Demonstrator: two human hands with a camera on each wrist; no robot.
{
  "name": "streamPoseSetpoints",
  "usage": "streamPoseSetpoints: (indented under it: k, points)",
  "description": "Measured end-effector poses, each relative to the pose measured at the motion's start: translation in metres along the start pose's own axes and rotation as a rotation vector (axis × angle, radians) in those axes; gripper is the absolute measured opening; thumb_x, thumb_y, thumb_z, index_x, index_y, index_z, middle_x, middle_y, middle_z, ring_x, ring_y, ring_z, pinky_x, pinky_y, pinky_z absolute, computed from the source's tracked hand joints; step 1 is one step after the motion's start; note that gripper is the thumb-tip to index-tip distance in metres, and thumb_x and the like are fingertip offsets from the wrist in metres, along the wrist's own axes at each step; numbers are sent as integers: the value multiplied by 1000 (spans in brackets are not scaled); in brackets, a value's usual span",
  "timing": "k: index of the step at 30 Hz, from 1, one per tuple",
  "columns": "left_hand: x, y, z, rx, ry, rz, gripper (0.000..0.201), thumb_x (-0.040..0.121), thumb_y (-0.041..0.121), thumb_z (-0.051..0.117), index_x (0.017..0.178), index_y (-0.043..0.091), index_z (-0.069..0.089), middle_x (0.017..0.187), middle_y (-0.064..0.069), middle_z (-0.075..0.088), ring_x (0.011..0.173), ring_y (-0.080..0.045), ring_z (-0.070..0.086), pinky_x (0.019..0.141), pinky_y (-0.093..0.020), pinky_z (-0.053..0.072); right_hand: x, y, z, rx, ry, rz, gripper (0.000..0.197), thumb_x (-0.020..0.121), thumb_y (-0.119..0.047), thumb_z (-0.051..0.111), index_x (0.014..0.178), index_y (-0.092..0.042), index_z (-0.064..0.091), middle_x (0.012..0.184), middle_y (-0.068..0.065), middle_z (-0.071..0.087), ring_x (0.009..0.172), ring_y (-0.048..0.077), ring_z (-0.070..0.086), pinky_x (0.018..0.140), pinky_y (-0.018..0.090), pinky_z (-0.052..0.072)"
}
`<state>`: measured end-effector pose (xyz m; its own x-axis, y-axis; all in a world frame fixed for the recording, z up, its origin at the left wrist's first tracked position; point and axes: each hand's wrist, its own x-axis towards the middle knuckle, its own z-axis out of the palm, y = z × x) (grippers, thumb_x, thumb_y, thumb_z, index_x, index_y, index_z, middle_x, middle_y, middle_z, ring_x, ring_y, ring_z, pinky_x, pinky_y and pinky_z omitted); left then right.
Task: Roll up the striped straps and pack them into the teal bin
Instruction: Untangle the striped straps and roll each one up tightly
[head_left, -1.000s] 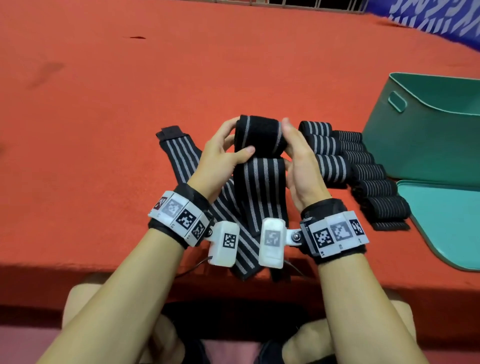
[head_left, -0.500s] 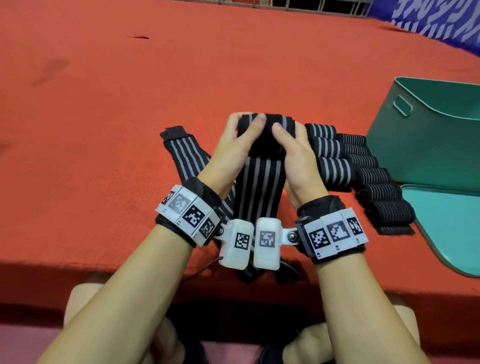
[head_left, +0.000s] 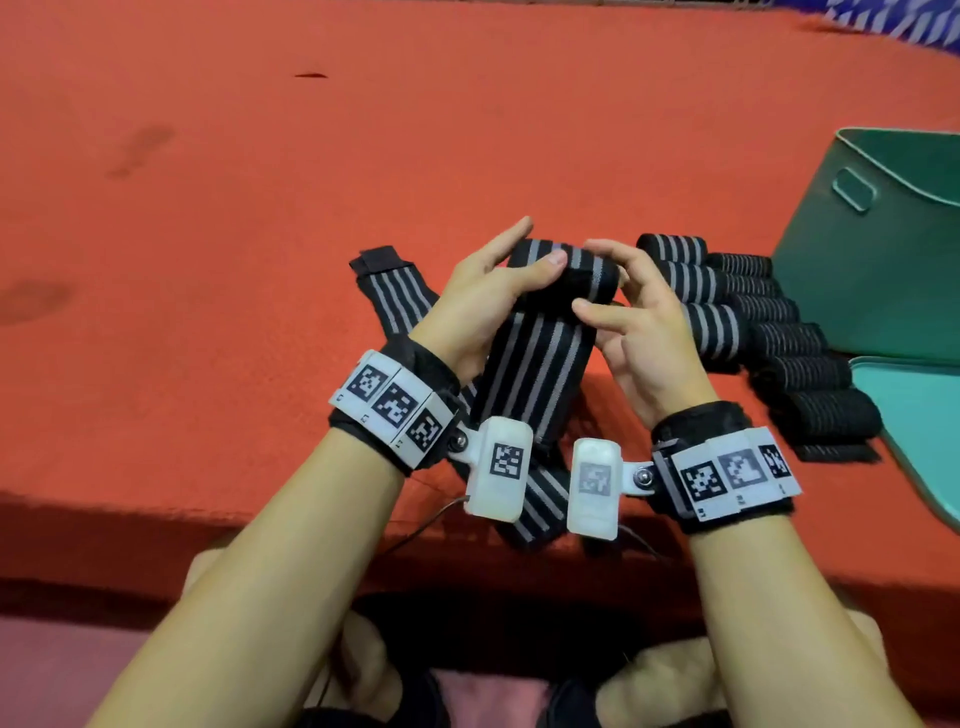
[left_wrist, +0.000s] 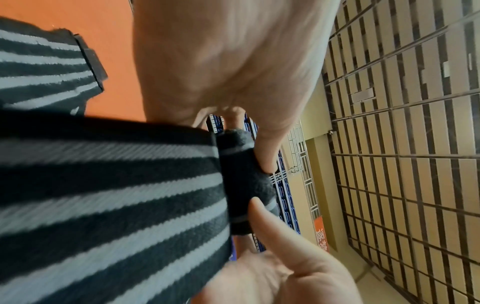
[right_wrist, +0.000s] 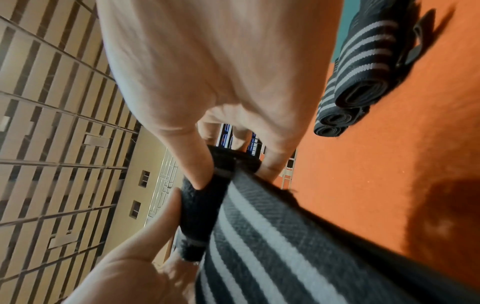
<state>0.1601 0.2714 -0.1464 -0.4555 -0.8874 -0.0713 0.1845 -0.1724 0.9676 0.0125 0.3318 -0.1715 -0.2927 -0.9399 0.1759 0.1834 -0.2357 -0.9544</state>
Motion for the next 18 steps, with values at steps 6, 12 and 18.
streamPoseSetpoints:
  k: [6,12,18]
  points:
    - [5,-12,2,78,-7,85,50,86,8,76,134,9,62,127,-11,70,117,-26,68,104,-49,53,-1,-4,-14,64,-12,171,48,97,-20,67,141,-6,55,129,10,71,120,26,68,95,41,58]
    - [2,-16,7,89,-53,67,54,94,-2,65,139,27,56,124,-15,69,109,-29,72,88,-48,61,2,-4,-26,-99,5,47,45,96,-6,68,138,-11,55,123,4,73,108,20,72,55,31,59]
    - [-4,-9,12,78,-128,-105,22,100,31,62,116,18,69,103,-4,73,88,-17,73,76,-30,58,1,7,-36,-180,-13,-83,54,78,1,77,129,-10,62,128,11,70,124,28,65,102,62,51]
